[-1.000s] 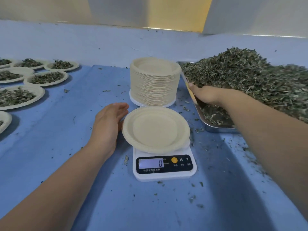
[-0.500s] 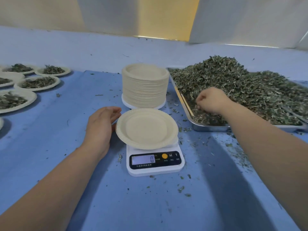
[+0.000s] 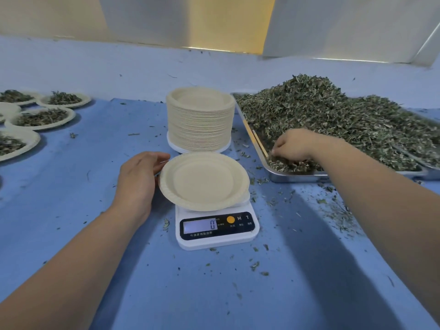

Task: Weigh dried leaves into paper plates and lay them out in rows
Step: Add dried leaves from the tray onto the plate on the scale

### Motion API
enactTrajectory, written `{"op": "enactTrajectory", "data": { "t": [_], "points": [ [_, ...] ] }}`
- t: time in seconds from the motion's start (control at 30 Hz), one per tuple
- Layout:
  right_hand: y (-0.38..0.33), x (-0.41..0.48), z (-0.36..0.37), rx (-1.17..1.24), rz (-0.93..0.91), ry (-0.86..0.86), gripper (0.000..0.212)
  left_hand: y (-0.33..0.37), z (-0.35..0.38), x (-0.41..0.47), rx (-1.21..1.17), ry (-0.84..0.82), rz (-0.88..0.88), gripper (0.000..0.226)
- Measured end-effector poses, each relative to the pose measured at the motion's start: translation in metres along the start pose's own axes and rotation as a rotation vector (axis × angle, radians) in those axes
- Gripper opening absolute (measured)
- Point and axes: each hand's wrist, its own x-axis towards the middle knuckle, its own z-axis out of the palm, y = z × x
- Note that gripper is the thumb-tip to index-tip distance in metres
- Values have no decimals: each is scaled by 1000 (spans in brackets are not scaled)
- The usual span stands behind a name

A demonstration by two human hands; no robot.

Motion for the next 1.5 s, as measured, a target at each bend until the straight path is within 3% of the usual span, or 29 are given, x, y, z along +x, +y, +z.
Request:
{"op": "enactTrajectory", "data": {
  "t": [0.1, 0.17, 0.27, 0.37, 0.53, 0.73, 0.97, 1.17, 1.3, 1.5],
  "points": [
    [4, -18, -8, 283, -2, 97, 26, 2, 0, -3, -14, -3, -2, 28],
    [9, -29, -5, 279, 40, 165, 38, 3, 0, -4, -16, -8, -4, 27],
    [9, -37, 8, 109, 166, 10, 75, 3, 0, -4, 5, -7, -11, 27],
    [-2, -34, 19, 143, 178, -133, 89, 4, 0, -5, 13, -8, -8, 28],
    [-28, -23, 29, 203, 100, -54, 69, 3, -2, -5, 4, -2, -11, 27],
    [-32, -26, 48, 169, 75, 279, 56, 4, -2, -6, 16, -14, -7, 26],
    [-32, -28, 39, 244, 57, 237, 49, 3, -4, -4, 0, -4, -16, 26],
    [-24, -31, 32, 398, 105, 541, 46, 4, -3, -6, -23, -3, -29, 24],
    [-23, -33, 38, 279, 131, 393, 46, 6, -3, -6, -1, -9, -30, 26],
    [-15, -30, 23, 366, 126, 464, 47, 4, -3, -4, 13, -2, -45, 27]
  ]
}}
